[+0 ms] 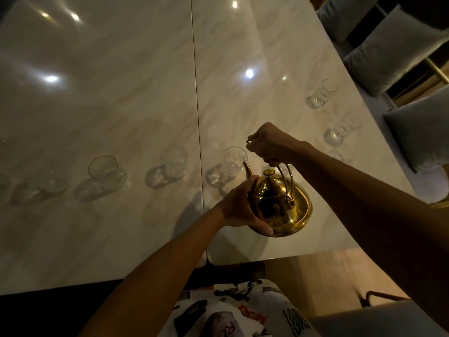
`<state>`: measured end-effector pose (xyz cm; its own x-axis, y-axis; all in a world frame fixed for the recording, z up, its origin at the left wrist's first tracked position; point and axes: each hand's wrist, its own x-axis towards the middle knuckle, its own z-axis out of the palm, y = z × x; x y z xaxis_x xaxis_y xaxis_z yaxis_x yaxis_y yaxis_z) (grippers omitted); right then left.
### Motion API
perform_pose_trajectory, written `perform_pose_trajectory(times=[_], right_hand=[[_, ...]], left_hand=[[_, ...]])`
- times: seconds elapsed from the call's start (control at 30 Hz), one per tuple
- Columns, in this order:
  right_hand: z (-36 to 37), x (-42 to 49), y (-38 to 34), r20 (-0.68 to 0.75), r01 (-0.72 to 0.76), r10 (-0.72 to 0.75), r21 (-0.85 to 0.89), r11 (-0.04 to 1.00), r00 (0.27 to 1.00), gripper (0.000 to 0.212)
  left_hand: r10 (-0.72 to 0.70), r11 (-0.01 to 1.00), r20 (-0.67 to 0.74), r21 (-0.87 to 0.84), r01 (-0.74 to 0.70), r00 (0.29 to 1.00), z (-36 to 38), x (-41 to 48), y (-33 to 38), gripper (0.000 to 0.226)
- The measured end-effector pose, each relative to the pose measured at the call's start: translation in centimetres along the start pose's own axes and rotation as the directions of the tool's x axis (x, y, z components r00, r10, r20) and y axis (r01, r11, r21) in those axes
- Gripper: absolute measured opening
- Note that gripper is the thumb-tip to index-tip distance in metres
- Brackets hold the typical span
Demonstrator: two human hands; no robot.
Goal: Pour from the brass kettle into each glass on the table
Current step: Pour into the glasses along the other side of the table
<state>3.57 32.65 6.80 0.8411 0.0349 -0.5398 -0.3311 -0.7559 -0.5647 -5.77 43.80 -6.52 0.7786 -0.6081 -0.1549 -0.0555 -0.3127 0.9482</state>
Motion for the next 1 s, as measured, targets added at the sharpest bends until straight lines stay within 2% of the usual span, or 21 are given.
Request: perform_pose_trajectory(times=[0.7, 1.0], right_hand=[[-0.2, 0.6, -0.6, 0.042, -0.055, 0.056, -0.021, 0.998, 0.998, 0.031], [-0.5, 0.3, -0.7, 0.035, -0.042, 0.044, -0.043, 0.998, 0.998, 0.028]], left_hand=[[0.087, 0.993, 0.014, -0.085, -0.085, 0.996, 0.1, 0.0, 0.3, 0.105], [0.127, 0.977, 0.011, -0.175, -0.123, 0.992, 0.3, 0.0, 1.2, 0.109]])
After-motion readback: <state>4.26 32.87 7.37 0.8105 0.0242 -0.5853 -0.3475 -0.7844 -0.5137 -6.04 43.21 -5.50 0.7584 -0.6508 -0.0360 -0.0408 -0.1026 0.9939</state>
